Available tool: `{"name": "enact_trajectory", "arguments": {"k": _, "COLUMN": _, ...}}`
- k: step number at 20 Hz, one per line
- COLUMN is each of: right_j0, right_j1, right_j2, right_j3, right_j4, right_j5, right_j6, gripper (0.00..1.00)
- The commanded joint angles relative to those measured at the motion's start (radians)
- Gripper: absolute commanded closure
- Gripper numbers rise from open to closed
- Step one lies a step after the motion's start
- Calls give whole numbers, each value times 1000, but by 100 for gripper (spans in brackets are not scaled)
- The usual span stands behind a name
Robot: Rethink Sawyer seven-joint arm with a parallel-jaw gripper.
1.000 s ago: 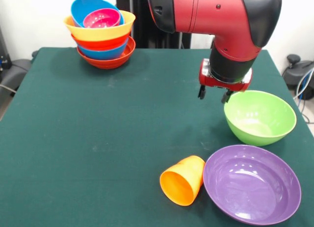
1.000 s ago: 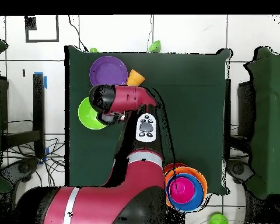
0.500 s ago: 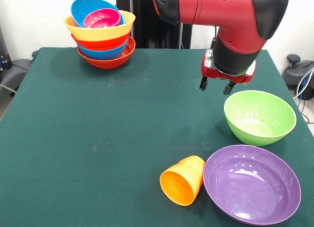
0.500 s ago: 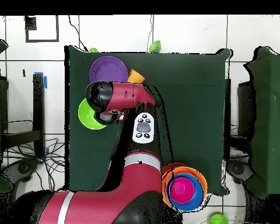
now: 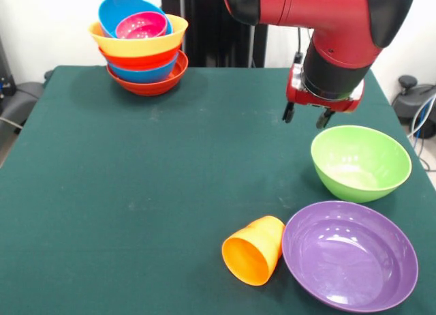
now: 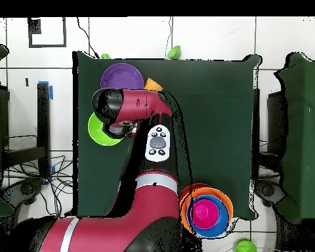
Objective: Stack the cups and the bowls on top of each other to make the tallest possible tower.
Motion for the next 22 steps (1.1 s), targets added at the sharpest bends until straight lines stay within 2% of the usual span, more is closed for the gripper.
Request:
{"name": "enact_trajectory", "arguments": {"k": 1, "right_j0": -4, "right_j1": 36, "right_j2": 70, "right_j3": 24, "right_j4": 27, "right_j5": -127, "right_j6": 145, "gripper": 0}}
{"name": "enact_trajectory", "arguments": {"k": 4, "right_j0": -3, "right_j1": 44, "right_j2": 69, "right_j3": 37, "right_j4": 18, "right_j5": -152, "right_j6": 136, "gripper": 0}}
{"name": "enact_trajectory", "arguments": {"k": 9, "right_j0": -27, "right_j1": 58, "right_j2": 65, "right_j3": 93, "right_j4": -33, "right_j5": -209, "right_j6": 59, "gripper": 0}}
{"name": "enact_trajectory", "arguments": {"k": 13, "right_j0": -39, "right_j1": 43, "right_j2": 73, "right_j3": 146, "right_j4": -23, "right_j5": -264, "right_j6": 61, "gripper": 0}}
{"name": "enact_trajectory", "arguments": {"k": 18, "right_j0": -43, "right_j1": 63, "right_j2": 71, "right_j3": 121, "right_j4": -19, "right_j5": -255, "right_j6": 61, "gripper": 0}}
{"name": "enact_trajectory", "arguments": {"k": 19, "right_j0": -45, "right_j1": 80, "right_j2": 71, "right_j3": 91, "right_j4": -19, "right_j5": -245, "right_j6": 59, "gripper": 0}}
{"name": "enact_trajectory", "arguments": {"k": 22, "right_j0": -47, "right_j1": 64, "right_j2": 74, "right_j3": 113, "right_j4": -16, "right_j5": -254, "right_j6": 62, "gripper": 0}}
